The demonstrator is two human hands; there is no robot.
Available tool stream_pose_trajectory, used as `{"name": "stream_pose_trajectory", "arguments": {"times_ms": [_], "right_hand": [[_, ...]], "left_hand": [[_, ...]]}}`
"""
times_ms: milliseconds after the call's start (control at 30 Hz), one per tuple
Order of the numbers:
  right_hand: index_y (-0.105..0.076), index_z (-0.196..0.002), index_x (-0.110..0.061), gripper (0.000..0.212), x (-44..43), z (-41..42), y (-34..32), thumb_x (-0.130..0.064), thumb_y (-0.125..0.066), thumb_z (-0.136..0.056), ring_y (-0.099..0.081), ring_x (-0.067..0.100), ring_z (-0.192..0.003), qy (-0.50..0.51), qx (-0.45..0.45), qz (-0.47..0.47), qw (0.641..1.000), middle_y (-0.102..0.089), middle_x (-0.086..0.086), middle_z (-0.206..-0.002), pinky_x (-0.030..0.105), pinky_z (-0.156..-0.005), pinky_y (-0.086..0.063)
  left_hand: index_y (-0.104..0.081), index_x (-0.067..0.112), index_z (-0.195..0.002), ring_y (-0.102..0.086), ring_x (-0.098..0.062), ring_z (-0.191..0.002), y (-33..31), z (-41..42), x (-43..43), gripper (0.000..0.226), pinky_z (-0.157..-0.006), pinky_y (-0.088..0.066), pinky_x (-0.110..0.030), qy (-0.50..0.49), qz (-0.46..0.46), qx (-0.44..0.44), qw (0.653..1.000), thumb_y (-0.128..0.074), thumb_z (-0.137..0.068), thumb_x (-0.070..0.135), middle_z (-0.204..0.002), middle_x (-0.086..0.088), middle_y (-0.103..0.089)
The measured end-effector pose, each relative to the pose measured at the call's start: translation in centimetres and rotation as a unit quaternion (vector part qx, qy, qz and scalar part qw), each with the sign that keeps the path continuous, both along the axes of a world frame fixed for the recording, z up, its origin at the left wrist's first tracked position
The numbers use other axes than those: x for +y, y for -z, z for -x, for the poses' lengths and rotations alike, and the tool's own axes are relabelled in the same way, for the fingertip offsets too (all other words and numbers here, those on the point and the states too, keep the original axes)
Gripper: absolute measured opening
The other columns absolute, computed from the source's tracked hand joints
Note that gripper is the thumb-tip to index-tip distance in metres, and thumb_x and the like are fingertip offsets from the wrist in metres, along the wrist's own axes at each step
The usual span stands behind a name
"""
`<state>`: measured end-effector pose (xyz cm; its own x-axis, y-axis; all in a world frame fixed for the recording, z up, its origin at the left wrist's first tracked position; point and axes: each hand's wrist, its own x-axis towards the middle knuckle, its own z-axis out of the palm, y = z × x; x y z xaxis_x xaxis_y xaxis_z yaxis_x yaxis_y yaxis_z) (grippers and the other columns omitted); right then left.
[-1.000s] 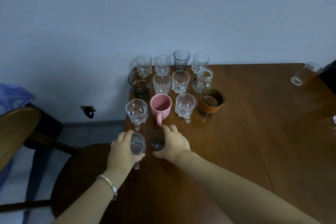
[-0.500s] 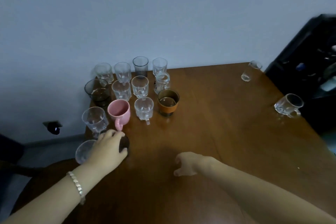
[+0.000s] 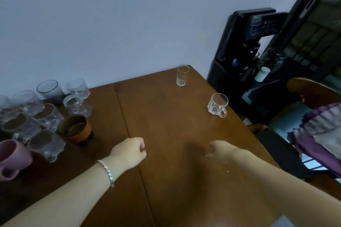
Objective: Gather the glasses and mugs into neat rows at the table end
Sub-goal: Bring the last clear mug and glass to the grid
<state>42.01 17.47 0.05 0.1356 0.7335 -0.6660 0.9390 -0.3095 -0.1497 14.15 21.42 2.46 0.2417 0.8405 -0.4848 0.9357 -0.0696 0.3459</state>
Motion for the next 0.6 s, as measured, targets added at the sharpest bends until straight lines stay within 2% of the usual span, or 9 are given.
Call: {"name": "stream_pose_trajectory", "arguments": {"times_ms": [100,200,300,367,433,500,600], "right_hand": [[-0.048,-0.133,-0.016,0.042,1.9,-6.3,0.9,-0.029,-0.053,-0.094,-0.055,0.023,-0.117,0.023,0.023,-0.059,0.998,-0.052,0.006,-0.134,0.031,-0.094,-0.05],[-0.048,-0.133,-0.017,0.041,4.7,-11.2,1.5,-0.026,-0.053,-0.093,-0.052,0.024,-0.119,0.024,0.015,-0.124,0.992,-0.046,0.006,-0.136,0.033,-0.097,-0.047],[-0.048,-0.133,-0.015,0.044,8.2,-14.0,1.6,-0.024,-0.056,-0.091,-0.038,0.026,-0.131,0.043,0.039,-0.211,0.976,-0.034,0.007,-0.144,0.036,-0.104,-0.041],[-0.038,-0.14,-0.016,0.059,10.9,-14.9,1.6,-0.029,-0.061,-0.088,-0.023,0.028,-0.139,0.031,0.057,-0.248,0.967,-0.022,0.008,-0.152,0.039,-0.109,-0.034],[-0.016,-0.149,-0.021,0.088,13.4,-15.1,1.9,-0.041,-0.068,-0.081,-0.009,0.032,-0.144,-0.002,0.038,-0.232,0.972,-0.005,0.008,-0.159,0.044,-0.116,-0.025],[0.004,-0.15,-0.023,0.109,15.4,-14.9,2.4,-0.05,-0.071,-0.076,-0.004,0.034,-0.146,-0.027,0.006,-0.184,0.983,0.005,0.007,-0.16,0.047,-0.117,-0.022],[0.009,-0.149,-0.025,0.106,16.9,-14.7,3.7,-0.044,-0.069,-0.08,-0.018,0.034,-0.144,-0.024,0.022,-0.13,0.991,-0.002,0.008,-0.16,0.045,-0.11,-0.035]], "left_hand": [[-0.059,0.023,-0.113,-0.065,-0.015,-0.093,0.4,-6.8,1.3,0.024,-0.085,-0.053,-0.032,-0.026,-0.006,-0.004,1.0,-0.05,-0.093,0.031,-0.1,0.006,-0.067],[-0.06,0.023,-0.114,-0.063,-0.014,-0.096,1.2,-11.9,2.3,0.024,-0.086,-0.053,-0.031,-0.064,0.004,-0.023,0.998,-0.05,-0.093,0.031,-0.097,0.009,-0.061],[-0.06,0.022,-0.114,-0.063,-0.014,-0.093,1.8,-15.3,3.1,0.024,-0.083,-0.053,-0.029,-0.086,0.028,-0.027,0.996,-0.052,-0.093,0.029,-0.096,0.008,-0.06],[-0.06,0.021,-0.115,-0.063,-0.013,-0.087,2.3,-17.1,3.8,0.024,-0.075,-0.052,-0.027,-0.093,0.043,-0.022,0.994,-0.052,-0.093,0.028,-0.096,0.007,-0.061],[-0.059,0.021,-0.115,-0.063,-0.013,-0.081,2.5,-18.4,4.5,0.024,-0.071,-0.052,-0.027,-0.101,0.049,-0.015,0.994,-0.051,-0.093,0.028,-0.098,0.004,-0.063],[-0.059,0.021,-0.115,-0.065,-0.016,-0.084,2.6,-19.1,5.1,0.024,-0.079,-0.056,-0.033,-0.116,0.055,-0.012,0.992,-0.05,-0.093,0.028,-0.101,0.001,-0.066],[-0.059,0.022,-0.113,-0.065,-0.016,-0.085,2.7,-19.5,5.9,0.023,-0.082,-0.057,-0.036,-0.134,0.055,-0.004,0.989,-0.05,-0.093,0.028,-0.1,0.001,-0.066]]}}
